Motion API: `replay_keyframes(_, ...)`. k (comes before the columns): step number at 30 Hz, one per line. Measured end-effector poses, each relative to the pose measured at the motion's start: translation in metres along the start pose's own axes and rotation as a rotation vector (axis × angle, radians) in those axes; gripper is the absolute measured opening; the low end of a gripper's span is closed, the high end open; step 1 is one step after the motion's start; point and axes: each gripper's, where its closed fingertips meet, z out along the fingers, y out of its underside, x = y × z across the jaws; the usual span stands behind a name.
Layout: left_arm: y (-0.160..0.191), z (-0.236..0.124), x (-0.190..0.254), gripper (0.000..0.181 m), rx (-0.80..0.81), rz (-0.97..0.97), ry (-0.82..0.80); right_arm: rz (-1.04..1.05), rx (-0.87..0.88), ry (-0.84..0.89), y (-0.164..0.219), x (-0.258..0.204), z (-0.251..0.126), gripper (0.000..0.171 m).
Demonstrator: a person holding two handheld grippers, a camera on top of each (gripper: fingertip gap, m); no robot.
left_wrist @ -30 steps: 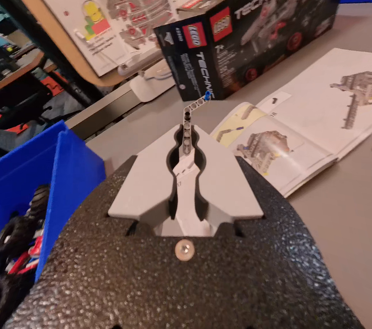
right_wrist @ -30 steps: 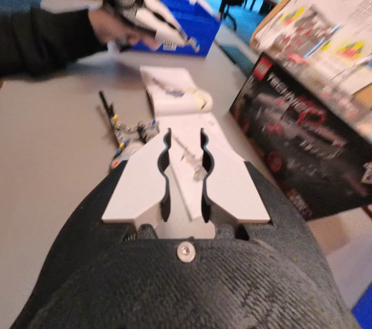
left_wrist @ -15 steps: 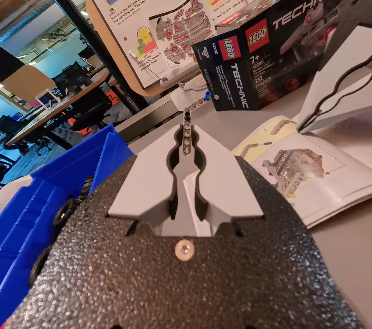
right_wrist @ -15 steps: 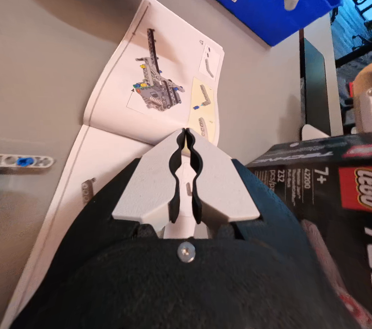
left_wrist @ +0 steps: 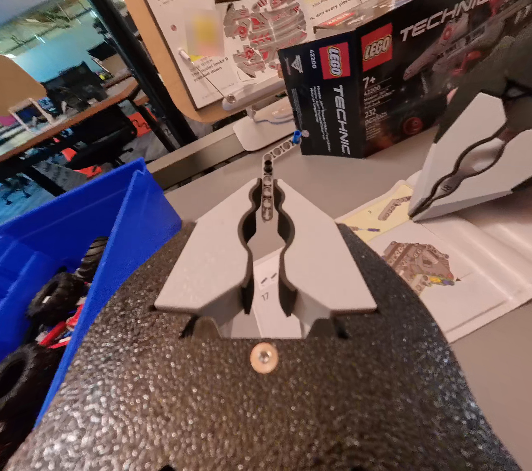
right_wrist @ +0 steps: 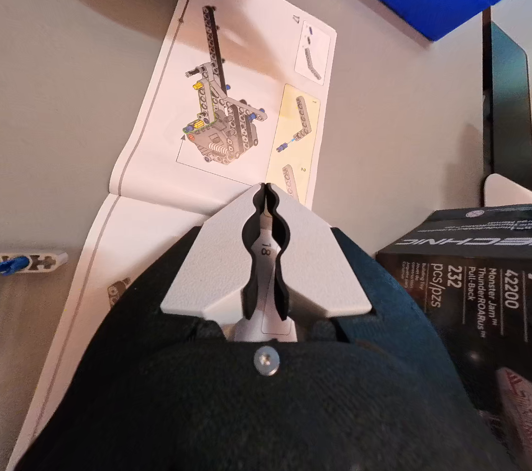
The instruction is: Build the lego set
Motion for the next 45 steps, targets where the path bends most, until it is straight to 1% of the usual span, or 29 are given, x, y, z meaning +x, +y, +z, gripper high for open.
replay_keyframes(1,-0.001,0.000,0.002,0.005,0.003,0.000,0.010,0.011,0.008,-0.002,0.000,0.000,0.000,0.000)
replay_keyframes(7,-0.010,-0.005,0.007,0.005,0.009,0.061,0.025,0.071,0.037,-0.024,-0.003,-0.001,0.002,0.000)
replay_keyframes(10,-0.011,-0.008,0.015,0.005,0.037,0.127,0.043,0.080,0.055,-0.030,-0.003,-0.002,0.002,0.000)
replay_keyframes(13,-0.006,-0.011,0.027,0.005,0.027,0.149,0.075,0.065,0.050,-0.020,-0.003,-0.002,0.001,0.000)
replay_keyframes(16,-0.005,-0.019,0.039,0.005,0.052,0.172,0.100,0.074,0.054,-0.026,-0.003,-0.003,0.001,0.000)
replay_keyframes(21,-0.004,-0.036,0.064,0.005,0.133,0.240,0.184,0.068,0.054,-0.024,-0.003,-0.003,0.001,0.000)
replay_keyframes(28,0.000,-0.042,0.077,0.005,0.132,0.276,0.229,0.029,0.054,-0.006,-0.004,-0.004,0.001,0.000)
replay_keyframes(35,-0.004,-0.051,0.097,0.005,0.176,0.272,0.376,0.041,0.081,-0.032,-0.006,-0.006,0.000,0.000)
replay_keyframes(38,-0.004,-0.056,0.101,0.005,0.175,0.280,0.419,0.054,0.095,-0.038,-0.007,-0.005,0.000,0.000)
replay_keyframes(45,0.002,-0.059,0.088,0.005,0.162,0.283,0.405,-0.008,0.104,-0.029,-0.014,-0.007,0.004,0.000)
